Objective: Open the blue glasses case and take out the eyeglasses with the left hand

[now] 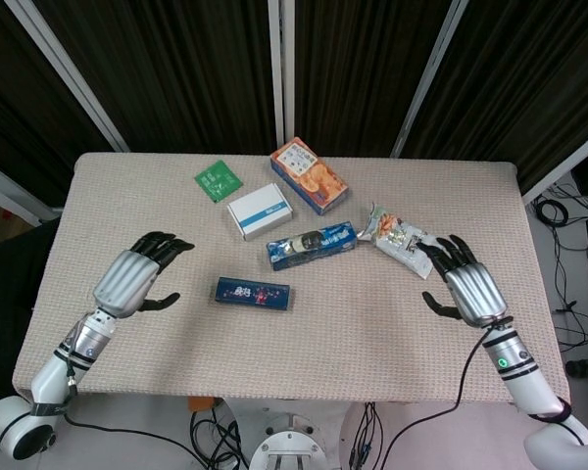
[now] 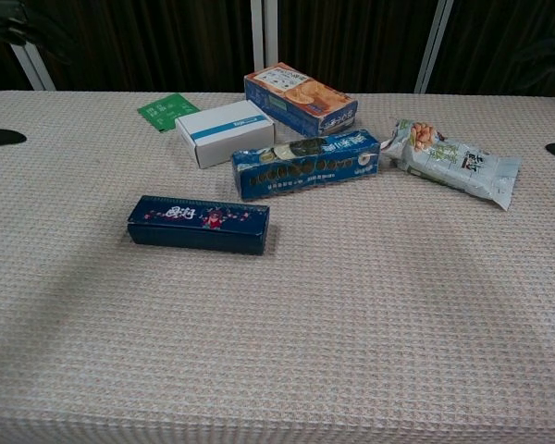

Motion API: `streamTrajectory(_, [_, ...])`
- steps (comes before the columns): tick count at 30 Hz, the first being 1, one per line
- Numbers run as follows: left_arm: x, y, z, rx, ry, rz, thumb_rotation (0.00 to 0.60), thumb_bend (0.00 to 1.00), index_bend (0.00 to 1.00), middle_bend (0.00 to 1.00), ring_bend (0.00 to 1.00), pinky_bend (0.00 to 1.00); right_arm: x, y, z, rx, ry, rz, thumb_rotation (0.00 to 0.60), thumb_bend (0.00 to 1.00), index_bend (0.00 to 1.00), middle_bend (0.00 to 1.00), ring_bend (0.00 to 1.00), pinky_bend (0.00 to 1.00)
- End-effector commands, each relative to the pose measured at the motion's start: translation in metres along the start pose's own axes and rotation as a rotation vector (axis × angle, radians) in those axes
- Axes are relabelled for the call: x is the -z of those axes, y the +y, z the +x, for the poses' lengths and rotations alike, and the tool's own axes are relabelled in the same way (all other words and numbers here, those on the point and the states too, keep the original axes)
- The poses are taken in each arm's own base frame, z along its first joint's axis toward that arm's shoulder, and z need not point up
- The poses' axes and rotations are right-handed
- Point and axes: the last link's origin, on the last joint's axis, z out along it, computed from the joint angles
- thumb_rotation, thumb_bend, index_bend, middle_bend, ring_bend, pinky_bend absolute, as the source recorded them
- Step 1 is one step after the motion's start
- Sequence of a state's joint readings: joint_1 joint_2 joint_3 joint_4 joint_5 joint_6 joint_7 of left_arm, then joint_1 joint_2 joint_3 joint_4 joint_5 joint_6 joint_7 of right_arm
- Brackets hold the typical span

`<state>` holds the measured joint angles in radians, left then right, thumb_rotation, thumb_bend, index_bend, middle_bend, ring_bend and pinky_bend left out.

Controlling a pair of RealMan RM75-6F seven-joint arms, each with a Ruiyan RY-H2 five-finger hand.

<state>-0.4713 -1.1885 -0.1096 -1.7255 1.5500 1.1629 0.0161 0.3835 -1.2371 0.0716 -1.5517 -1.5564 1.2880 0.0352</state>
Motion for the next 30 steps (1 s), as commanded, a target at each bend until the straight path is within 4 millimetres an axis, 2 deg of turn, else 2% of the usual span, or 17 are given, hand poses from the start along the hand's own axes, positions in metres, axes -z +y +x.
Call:
streamTrajectory(1, [-0.014,0.008,-0.025,-0.001,-0.074,-0.015,0.600,0.23,0.20,0.20,0.13,0.16,0.051,0.020,0.027,-0.020,0.100,-0.072,0.600,0.30,0.12,0.23,0.07,0.10])
streamTrajectory(6, [-0.041,0.032,-0.046,-0.008,-0.106,-0.066,0.600,0.31,0.21,0.20,0.13,0.16,0.070,0.026,0.034,-0.011,0.127,-0.097,0.600,0.30,0.12,0.23,0.07,0.11])
streamTrajectory(14, [-0.070,0.063,-0.070,-0.104,-0.198,-0.122,0.600,0.34,0.22,0.20,0.13,0.16,0.064,0.023,0.026,-0.018,0.091,-0.085,0.600,0.30,0.11,0.23,0.07,0.11])
streamTrajectory(22, [-0.087,0.070,-0.097,-0.112,-0.265,-0.084,0.600,0.33,0.23,0.21,0.13,0.16,0.057,0.023,0.020,-0.022,0.075,-0.076,0.600,0.30,0.12,0.22,0.07,0.11])
streamTrajectory(30, [-0.093,0.072,-0.107,-0.114,-0.256,-0.062,0.600,0.31,0.27,0.26,0.17,0.16,0.058,0.026,0.018,-0.027,0.069,-0.087,0.600,0.30,0.12,0.22,0.07,0.11])
